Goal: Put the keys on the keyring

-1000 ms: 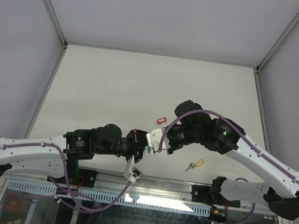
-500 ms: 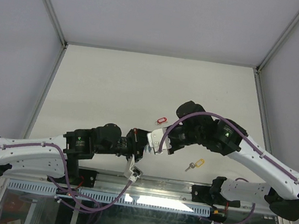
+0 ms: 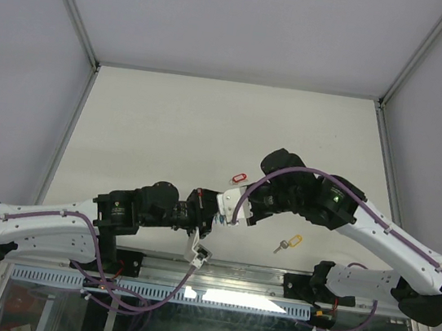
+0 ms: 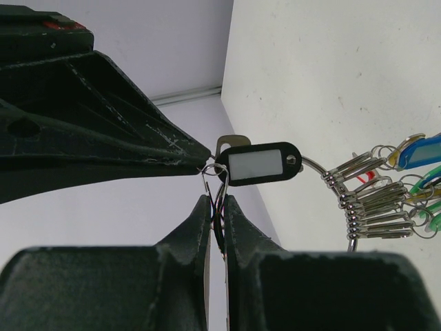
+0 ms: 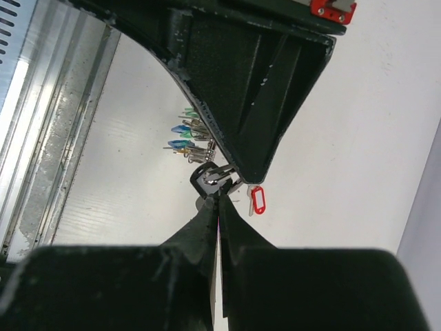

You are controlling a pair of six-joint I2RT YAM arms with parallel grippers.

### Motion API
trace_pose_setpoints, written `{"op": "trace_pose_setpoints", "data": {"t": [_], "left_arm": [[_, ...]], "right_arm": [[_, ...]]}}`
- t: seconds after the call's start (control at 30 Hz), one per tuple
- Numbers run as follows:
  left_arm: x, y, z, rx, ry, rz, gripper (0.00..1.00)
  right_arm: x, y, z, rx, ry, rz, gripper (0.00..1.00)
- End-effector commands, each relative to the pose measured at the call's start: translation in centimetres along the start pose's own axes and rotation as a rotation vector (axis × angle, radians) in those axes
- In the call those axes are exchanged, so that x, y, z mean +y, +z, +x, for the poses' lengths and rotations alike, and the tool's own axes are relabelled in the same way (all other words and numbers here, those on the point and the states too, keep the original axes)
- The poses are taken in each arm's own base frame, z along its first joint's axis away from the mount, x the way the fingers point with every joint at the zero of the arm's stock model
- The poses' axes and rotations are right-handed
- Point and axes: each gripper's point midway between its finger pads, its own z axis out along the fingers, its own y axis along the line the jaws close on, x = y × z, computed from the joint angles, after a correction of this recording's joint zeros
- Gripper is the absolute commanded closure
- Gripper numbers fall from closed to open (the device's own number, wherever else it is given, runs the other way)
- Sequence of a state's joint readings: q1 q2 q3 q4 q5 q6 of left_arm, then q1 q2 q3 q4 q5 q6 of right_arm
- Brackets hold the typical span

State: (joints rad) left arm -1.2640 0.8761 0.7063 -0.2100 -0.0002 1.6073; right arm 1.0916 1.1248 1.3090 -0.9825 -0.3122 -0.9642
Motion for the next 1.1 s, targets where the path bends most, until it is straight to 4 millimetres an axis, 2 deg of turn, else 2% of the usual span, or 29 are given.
{"op": "trace_pose_setpoints", "data": {"t": [0.0, 0.13, 0.33, 0.7, 1.07], "left_arm": [[4.7, -1.2, -0.1, 0.003, 0.009, -0.142, 1.0], [4.7, -1.3, -0.1, 0.004, 0.008, -0.141, 1.0], [4.5, -1.1, -0.2, -0.002, 0.007, -0.134, 1.0], [4.7, -0.9, -0.5, -0.007, 0.023, -0.133, 1.0], [4.3, -0.7, -0.5, -0.002, 0.027, -0.121, 1.0]], "right_arm": [[-2.5, -2.0, -1.4, -0.026, -0.04, 0.124, 1.0], [-2.3, -2.7, -1.1, -0.002, -0.045, 0.123, 1.0], [-2.1, -3.2, -2.0, -0.017, -0.069, 0.079, 1.0], [-2.4, -1.4, -2.2, -0.014, -0.08, 0.02, 1.0], [-2.4, -1.4, -3.3, -0.063, -0.081, 0.01, 1.0]]}}
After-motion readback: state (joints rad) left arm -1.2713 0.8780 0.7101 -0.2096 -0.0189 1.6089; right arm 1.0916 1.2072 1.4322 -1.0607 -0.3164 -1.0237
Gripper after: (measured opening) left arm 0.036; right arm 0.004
